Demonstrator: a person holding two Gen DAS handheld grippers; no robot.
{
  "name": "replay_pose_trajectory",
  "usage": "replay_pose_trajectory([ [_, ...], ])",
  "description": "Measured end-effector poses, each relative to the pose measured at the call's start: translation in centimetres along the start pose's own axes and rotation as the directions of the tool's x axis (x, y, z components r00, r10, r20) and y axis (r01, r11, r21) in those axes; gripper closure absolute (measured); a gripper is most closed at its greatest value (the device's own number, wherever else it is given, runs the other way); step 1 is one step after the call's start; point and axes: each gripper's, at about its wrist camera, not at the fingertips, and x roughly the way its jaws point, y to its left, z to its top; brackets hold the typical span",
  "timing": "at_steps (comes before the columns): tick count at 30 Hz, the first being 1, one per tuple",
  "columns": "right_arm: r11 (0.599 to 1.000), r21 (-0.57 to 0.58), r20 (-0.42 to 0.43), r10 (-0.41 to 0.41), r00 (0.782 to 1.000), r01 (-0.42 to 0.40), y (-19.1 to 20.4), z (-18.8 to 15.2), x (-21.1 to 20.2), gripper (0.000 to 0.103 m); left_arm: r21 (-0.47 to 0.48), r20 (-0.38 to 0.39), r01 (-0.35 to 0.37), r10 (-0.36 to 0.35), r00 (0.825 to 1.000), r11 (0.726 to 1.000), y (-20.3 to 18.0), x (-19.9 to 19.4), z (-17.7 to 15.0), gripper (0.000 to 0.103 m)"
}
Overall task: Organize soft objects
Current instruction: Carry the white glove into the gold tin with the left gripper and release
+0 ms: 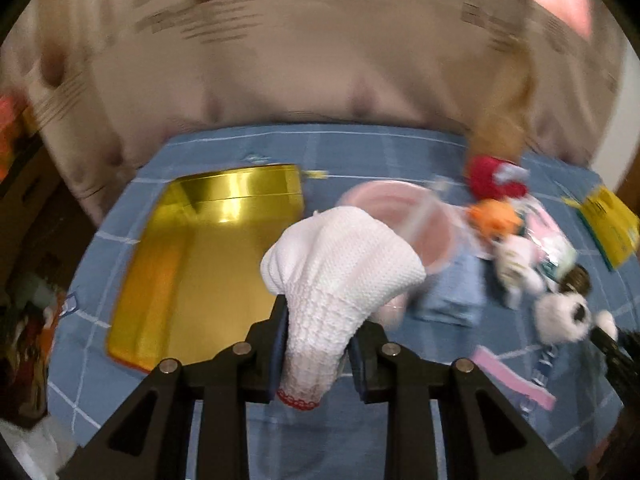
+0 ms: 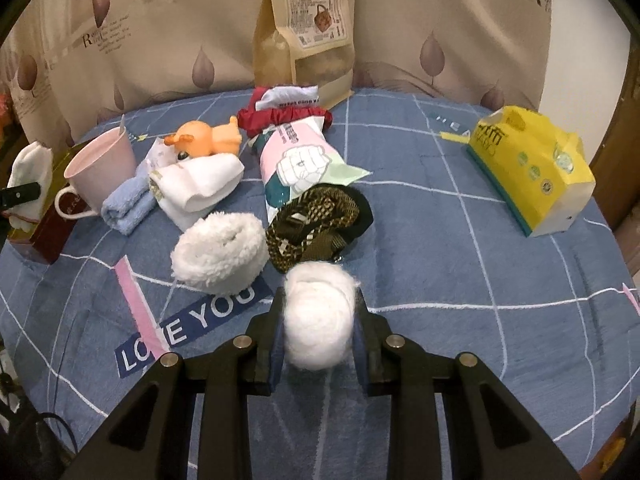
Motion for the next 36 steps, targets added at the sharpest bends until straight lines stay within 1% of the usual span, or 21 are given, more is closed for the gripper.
replay_pose_trajectory([
  [3,1.0,-0.008,0.007,-0.012,1.0,0.012,0.3,0.1,-0.2,0.077,-0.064,-0.006,-0.06,0.059,0.998,0.996,3.4,0.9,0.2,0.076],
  [5,1.0,-0.012,0.01,-0.021,1.0,0.021,0.5,0.2,-0.4,0.077,-0.097,-0.013,-0.078,0.077,0.997,0.992,5.5,1.4,0.2,0.076],
  [7,0.999,-0.015,0.014,-0.028,0.999,0.029,0.7,0.4,-0.6,0.077,-0.121,-0.021,-0.112,0.11,0.994,0.986,7.2,2.0,0.1,0.076],
  [10,0.999,-0.022,0.019,-0.039,0.999,0.04,0.9,0.6,-1.0,0.077,-0.148,-0.035,-0.147,0.143,0.989,0.978,9.0,3.1,0.3,0.076],
  [12,0.999,-0.024,0.023,-0.046,0.999,0.046,1.0,0.8,-1.4,0.077,-0.163,-0.054,-0.157,0.15,0.987,0.974,10.1,4.1,0.3,0.076],
  [14,0.998,-0.032,0.027,-0.054,0.998,0.054,1.2,1.2,-1.7,0.077,-0.17,-0.086,-0.182,0.17,0.982,0.968,11.0,5.3,0.0,0.076],
  [19,0.997,-0.055,0.053,-0.058,0.997,0.061,2.1,2.3,-2.8,0.077,-0.202,-0.14,-0.155,0.128,0.982,0.967,12.5,7.2,-0.6,0.076],
  [22,0.995,-0.083,0.068,-0.051,0.996,0.057,3.3,3.2,-3.2,0.077,-0.207,-0.141,-0.157,0.129,0.982,0.966,12.5,7.5,-0.7,0.076],
  [27,0.99,-0.141,0.077,-0.005,0.997,0.016,6.2,4.6,-3.5,0.077,-0.216,-0.144,-0.157,0.127,0.981,0.964,12.8,7.4,-0.6,0.073],
  [29,0.986,-0.167,0.08,0.01,0.997,0.004,7.5,5.0,-3.6,0.077,-0.225,-0.15,-0.159,0.127,0.98,0.961,12.9,7.4,-0.7,0.068],
  [30,0.984,-0.176,0.081,0.016,0.997,-0.001,8.0,5.1,-3.6,0.077,-0.229,-0.154,-0.161,0.128,0.98,0.96,12.8,7.3,-0.7,0.064],
  [32,0.98,-0.198,0.082,0.033,0.996,-0.016,9.2,5.5,-3.4,0.077,-0.233,-0.156,-0.152,0.118,0.981,0.96,12.9,7.3,-0.7,0.063],
  [34,0.977,-0.212,0.078,0.045,0.996,-0.028,10.1,5.6,-3.2,0.077,-0.233,-0.158,-0.141,0.105,0.982,0.962,12.8,7.3,-0.6,0.058],
  [36,0.972,-0.231,0.071,0.061,0.996,-0.043,11.2,5.8,-2.9,0.077,-0.234,-0.145,-0.117,0.084,0.986,0.965,12.7,6.9,-0.5,0.057],
])
